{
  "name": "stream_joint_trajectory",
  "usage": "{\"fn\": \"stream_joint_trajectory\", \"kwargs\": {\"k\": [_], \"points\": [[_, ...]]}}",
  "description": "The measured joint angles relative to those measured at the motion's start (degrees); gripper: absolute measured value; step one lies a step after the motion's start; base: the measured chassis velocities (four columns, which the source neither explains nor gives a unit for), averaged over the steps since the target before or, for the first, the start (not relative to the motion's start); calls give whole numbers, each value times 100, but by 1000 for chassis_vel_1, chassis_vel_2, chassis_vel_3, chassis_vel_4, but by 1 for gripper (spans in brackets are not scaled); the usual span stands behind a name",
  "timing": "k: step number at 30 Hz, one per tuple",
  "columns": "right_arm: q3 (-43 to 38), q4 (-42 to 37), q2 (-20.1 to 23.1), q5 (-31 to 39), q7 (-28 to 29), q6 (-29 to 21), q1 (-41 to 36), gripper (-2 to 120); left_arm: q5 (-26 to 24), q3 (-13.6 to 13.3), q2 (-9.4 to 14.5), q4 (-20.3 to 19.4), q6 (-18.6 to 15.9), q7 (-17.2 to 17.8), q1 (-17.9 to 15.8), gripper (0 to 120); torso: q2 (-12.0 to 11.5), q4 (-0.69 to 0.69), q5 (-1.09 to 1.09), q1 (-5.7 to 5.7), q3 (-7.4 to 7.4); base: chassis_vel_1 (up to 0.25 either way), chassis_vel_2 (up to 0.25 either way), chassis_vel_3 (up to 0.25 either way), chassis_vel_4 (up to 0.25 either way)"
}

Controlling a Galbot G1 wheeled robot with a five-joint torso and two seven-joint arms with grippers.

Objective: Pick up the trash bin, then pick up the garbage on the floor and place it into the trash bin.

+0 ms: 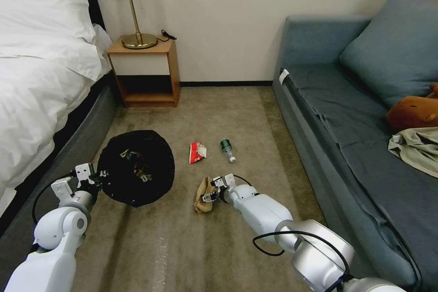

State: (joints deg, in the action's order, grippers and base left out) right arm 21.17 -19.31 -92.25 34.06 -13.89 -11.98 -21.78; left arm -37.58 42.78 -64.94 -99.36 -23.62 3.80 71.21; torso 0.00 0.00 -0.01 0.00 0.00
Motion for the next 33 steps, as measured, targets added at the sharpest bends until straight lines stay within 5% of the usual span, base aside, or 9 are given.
{"fn": "stream_joint_trajectory", "kwargs": {"k": [8,12,23,33], "points": [[-20,-105,67,-67,-28,30,-116,61,11,-7,-28,-9,21,-24,39,1,0,0,0,0,0,0,0,0,0],[-32,-158,98,-69,-26,77,-179,39,25,-34,-45,-28,27,-38,49,1,0,0,1,0,0,0,0,0,0],[-39,-289,197,-16,57,232,-210,0,75,-192,-117,-51,31,-63,58,1,0,1,1,0,0,0,0,0,0],[82,-1076,769,461,425,286,-324,0,71,-318,-103,11,32,-27,-27,1,0,1,2,0,0,0,0,0,0]]}}
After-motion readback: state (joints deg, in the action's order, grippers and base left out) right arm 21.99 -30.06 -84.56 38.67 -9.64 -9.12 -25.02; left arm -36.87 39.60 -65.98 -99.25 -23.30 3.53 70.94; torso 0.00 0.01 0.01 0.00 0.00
